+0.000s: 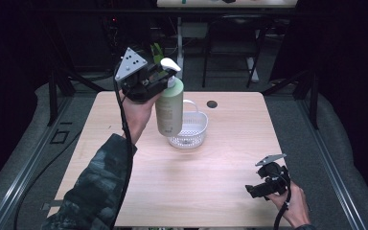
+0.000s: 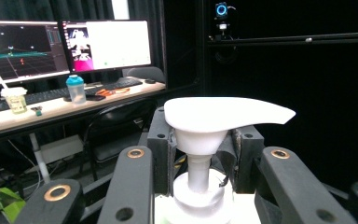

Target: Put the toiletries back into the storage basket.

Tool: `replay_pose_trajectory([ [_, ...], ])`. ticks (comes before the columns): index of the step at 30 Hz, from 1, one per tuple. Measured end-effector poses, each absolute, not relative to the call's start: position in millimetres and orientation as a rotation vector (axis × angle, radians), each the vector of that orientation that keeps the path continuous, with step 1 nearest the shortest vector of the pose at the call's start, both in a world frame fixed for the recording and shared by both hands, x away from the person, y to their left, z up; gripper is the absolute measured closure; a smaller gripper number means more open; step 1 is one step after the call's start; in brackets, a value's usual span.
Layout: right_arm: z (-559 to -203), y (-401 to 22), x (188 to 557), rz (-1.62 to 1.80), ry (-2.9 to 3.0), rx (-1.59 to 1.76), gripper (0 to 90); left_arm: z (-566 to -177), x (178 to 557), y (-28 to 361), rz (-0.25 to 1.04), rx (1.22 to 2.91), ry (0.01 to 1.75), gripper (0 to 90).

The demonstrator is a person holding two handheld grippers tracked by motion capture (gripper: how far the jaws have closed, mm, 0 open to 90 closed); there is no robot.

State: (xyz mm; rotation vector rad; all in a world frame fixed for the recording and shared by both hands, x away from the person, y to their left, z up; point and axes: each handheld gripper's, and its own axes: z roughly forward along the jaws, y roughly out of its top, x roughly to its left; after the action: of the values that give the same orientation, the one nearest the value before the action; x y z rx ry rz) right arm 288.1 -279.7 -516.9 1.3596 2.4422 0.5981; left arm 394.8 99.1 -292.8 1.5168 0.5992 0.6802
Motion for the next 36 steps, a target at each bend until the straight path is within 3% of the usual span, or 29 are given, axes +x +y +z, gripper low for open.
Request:
replay_pose_trajectory([
  [36, -516, -279, 286, 0.610, 2.452, 1.360, 4.5, -306, 431, 70, 0.699, 1.542, 0.601, 67.5],
])
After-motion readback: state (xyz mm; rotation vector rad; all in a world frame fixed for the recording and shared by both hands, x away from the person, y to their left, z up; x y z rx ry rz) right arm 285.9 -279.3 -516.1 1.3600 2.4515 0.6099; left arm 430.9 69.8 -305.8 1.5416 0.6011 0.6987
